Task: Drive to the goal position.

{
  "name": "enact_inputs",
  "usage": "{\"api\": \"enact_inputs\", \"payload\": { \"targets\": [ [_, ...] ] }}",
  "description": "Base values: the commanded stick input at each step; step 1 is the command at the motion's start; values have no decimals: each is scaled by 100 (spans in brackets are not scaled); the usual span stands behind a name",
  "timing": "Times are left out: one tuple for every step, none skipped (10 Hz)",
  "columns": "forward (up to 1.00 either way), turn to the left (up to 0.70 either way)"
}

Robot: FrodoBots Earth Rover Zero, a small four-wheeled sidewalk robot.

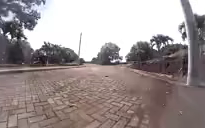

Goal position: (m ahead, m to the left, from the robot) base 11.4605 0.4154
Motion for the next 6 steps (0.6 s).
{"api": "enact_inputs", "payload": {
  "targets": [
    [70, 0],
    [70, 0],
    [70, 0],
    [70, -11],
    [70, -21],
    [70, -27]
  ]
}}
